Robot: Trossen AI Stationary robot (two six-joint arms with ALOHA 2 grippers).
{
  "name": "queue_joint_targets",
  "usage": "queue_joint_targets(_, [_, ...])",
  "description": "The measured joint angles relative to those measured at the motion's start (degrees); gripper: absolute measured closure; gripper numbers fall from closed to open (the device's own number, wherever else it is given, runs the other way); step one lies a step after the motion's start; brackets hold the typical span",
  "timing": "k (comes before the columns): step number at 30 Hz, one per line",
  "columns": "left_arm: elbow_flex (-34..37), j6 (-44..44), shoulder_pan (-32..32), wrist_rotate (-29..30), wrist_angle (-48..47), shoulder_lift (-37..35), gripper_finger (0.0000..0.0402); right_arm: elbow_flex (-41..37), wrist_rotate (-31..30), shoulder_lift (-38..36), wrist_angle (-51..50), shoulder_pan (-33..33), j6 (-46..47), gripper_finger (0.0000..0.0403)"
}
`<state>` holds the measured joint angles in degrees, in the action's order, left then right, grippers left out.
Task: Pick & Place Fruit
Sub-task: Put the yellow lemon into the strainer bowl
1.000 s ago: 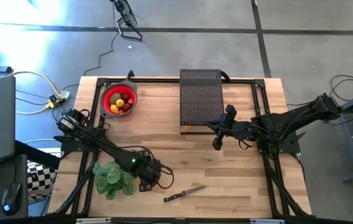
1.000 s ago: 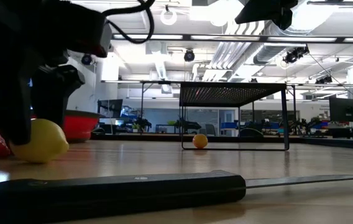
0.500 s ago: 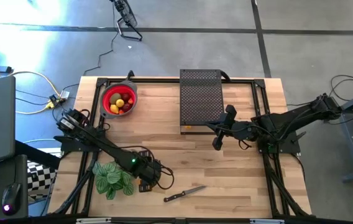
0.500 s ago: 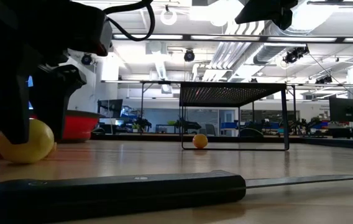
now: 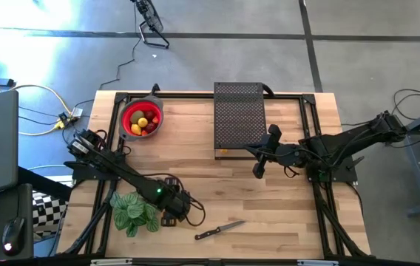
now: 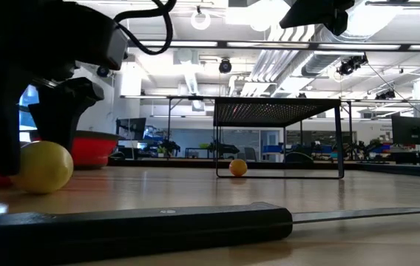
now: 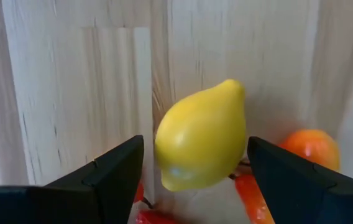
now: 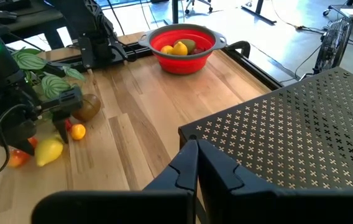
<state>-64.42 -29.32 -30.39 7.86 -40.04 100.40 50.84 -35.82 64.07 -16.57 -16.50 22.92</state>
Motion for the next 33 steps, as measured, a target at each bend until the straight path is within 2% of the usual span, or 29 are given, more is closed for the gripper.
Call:
queue_joint_targets(11, [0.00,5.07,0.00,0.02,0.08,0.00,0.0119,0.00,0.01,0.00,0.00,-0.01,0.00,0.0400])
queue_joint_targets(21, [0.00,6.97,0.00,0.09,3.56,0.00,0.0119,0.00,0.01,0.00,0.00,-0.01,0.00,0.0400])
queue_joint_targets(33, [0.00,6.58,0.00,0.09,2.91,0.00,0.0119,-0.01,0.01,0.00,0.01,0.00,0.00,0.0400])
